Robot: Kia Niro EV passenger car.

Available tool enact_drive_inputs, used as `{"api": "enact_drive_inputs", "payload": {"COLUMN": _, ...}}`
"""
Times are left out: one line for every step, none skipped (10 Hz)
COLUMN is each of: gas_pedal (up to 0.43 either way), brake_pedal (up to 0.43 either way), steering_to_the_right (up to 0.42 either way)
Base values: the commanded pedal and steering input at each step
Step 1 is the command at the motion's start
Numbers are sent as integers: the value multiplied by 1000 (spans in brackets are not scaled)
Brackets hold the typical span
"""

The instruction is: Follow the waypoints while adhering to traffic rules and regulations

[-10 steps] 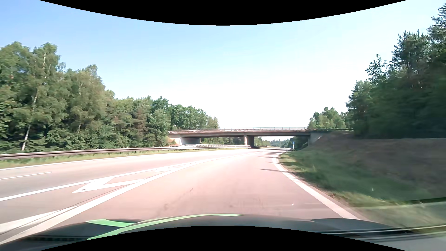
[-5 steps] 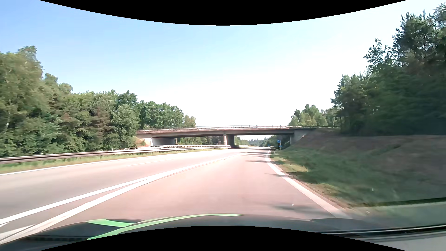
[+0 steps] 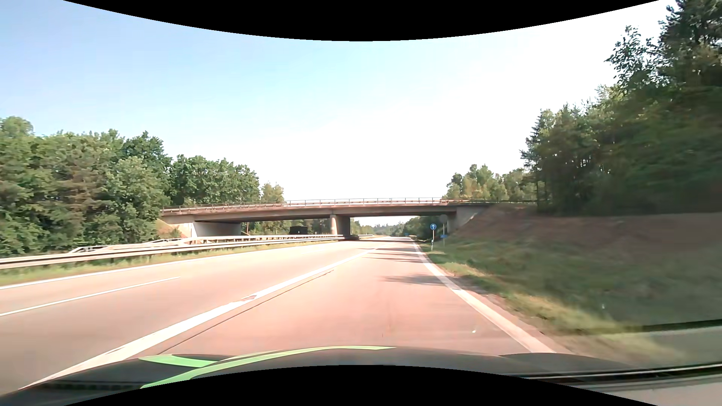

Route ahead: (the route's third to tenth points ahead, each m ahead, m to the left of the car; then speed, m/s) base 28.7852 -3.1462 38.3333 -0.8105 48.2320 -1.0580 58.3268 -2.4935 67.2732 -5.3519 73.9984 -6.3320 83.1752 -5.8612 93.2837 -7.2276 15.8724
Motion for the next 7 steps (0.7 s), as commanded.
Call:
{"api": "enact_drive_inputs", "payload": {"gas_pedal": 260, "brake_pedal": 0, "steering_to_the_right": 48}}
{"api": "enact_drive_inputs", "payload": {"gas_pedal": 268, "brake_pedal": 0, "steering_to_the_right": 44}}
{"api": "enact_drive_inputs", "payload": {"gas_pedal": 268, "brake_pedal": 0, "steering_to_the_right": 41}}
{"api": "enact_drive_inputs", "payload": {"gas_pedal": 268, "brake_pedal": 0, "steering_to_the_right": 37}}
{"api": "enact_drive_inputs", "payload": {"gas_pedal": 311, "brake_pedal": 0, "steering_to_the_right": 33}}
{"api": "enact_drive_inputs", "payload": {"gas_pedal": 319, "brake_pedal": 0, "steering_to_the_right": 30}}
{"api": "enact_drive_inputs", "payload": {"gas_pedal": 331, "brake_pedal": 0, "steering_to_the_right": 28}}
